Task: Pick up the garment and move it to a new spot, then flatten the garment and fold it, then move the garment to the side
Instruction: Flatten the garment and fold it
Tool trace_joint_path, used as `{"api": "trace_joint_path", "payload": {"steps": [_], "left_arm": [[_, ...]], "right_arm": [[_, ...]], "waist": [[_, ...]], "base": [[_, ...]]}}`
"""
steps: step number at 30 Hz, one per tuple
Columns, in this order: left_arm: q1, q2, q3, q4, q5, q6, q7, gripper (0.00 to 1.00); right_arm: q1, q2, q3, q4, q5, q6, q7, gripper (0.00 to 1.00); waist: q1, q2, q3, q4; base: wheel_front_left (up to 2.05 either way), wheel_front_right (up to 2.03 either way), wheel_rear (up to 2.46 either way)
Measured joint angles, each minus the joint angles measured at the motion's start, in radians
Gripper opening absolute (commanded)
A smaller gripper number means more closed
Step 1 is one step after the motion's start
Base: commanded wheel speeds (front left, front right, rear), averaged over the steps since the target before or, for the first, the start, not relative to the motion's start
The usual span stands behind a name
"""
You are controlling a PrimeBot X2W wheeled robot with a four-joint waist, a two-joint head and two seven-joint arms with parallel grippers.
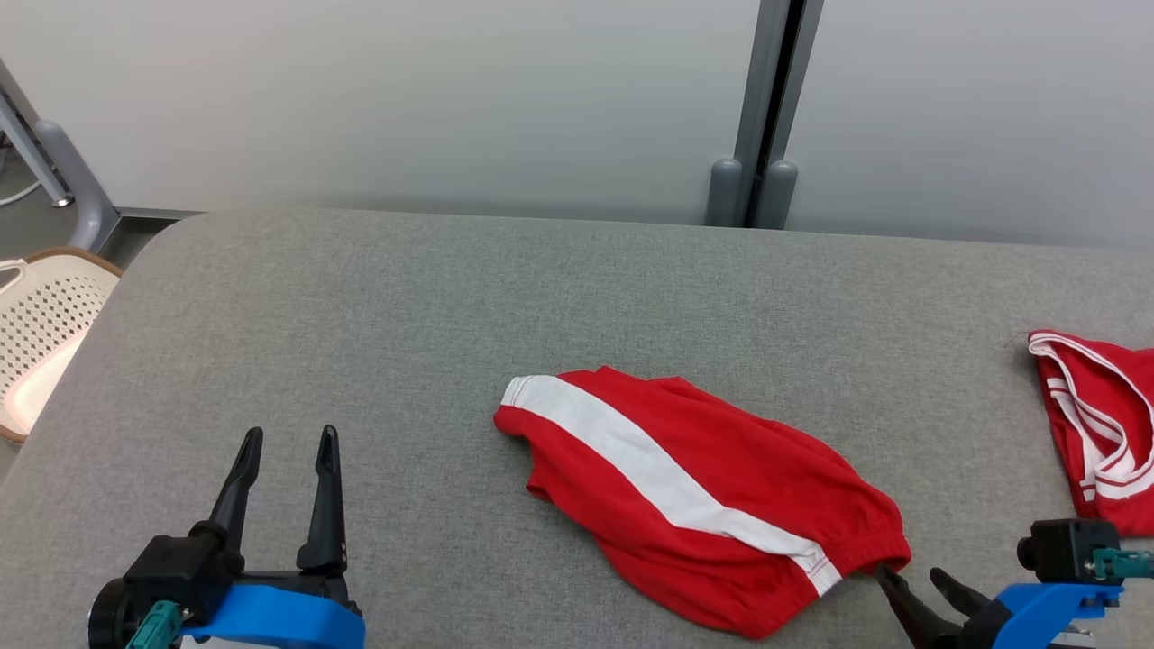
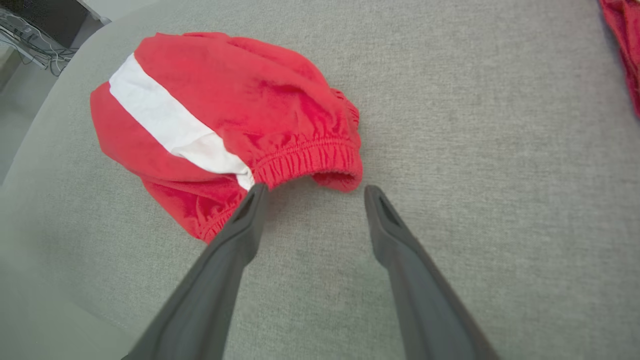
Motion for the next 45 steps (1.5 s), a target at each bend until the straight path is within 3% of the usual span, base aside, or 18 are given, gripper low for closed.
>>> {"api": "trace_joint_path", "payload": {"steps": [8, 16, 17, 18, 19, 24, 29, 36, 40, 45], "left_arm": [[0.000, 0.005, -0.006, -0.010, -0.001, 0.001, 0.010, 1.00], [0.000, 0.010, -0.018, -0.013, -0.002, 0.001, 0.017, 1.00], [0.000, 0.011, -0.018, -0.014, -0.002, 0.001, 0.018, 1.00], [0.000, 0.012, -0.017, -0.015, -0.003, 0.001, 0.018, 1.00], [0.000, 0.012, -0.017, -0.016, -0.003, 0.001, 0.018, 1.00], [-0.003, 0.012, -0.017, -0.016, -0.010, 0.004, 0.013, 1.00], [-0.017, 0.007, -0.020, -0.010, -0.011, 0.002, 0.007, 1.00], [-0.033, -0.003, -0.028, 0.007, -0.016, -0.002, -0.005, 1.00], [-0.043, -0.007, -0.031, 0.014, -0.017, -0.007, -0.009, 1.00], [-0.052, -0.008, -0.028, 0.025, -0.019, -0.011, -0.016, 1.00]], "right_arm": [[-0.026, 0.001, 0.026, 0.088, 0.063, 0.000, -0.012, 1.00], [-0.144, 0.000, 0.046, 0.261, 0.121, 0.000, -0.114, 1.00], [-0.158, 0.001, 0.049, 0.278, 0.122, 0.000, -0.132, 0.66], [-0.171, 0.001, 0.048, 0.292, 0.117, 0.000, -0.151, 0.44], [-0.184, 0.001, 0.045, 0.304, 0.099, 0.000, -0.174, 0.00], [-0.289, 0.001, 0.021, 0.299, -0.136, 0.000, -0.273, 0.00], [-0.428, -0.019, 0.140, 0.244, -0.329, 0.000, -0.339, 0.00], [-0.563, -0.159, 0.291, 0.206, -0.336, 0.000, -0.459, 0.00], [-0.566, -0.245, 0.303, 0.248, -0.318, 0.000, -0.440, 0.00], [-0.605, -0.338, 0.303, 0.375, -0.296, 0.000, -0.491, 0.00]], "waist": [[0.0000, 0.0000, -0.006, 0.000], [0.0000, 0.0000, -0.001, 0.021], [0.0000, 0.0000, 0.001, 0.024], [0.0000, 0.0000, 0.003, 0.027], [0.0000, 0.0000, 0.006, 0.030], [0.0000, 0.0000, 0.024, 0.041], [0.0000, 0.0000, 0.037, 0.057], [0.0000, 0.0000, 0.049, 0.087], [0.0000, 0.0000, 0.060, 0.101], [-0.0001, 0.0000, 0.080, 0.106]], "base": [[0.00, 0.00, 0.00], [0.00, 0.00, 0.00], [0.00, 0.00, 0.00], [0.00, 0.00, 0.00], [0.00, 0.00, 0.00], [0.00, 0.00, 0.00], [0.00, 0.00, 0.00], [0.00, 0.00, 0.00], [0.00, 0.00, 0.00], [0.00, 0.00, 0.00]]}}
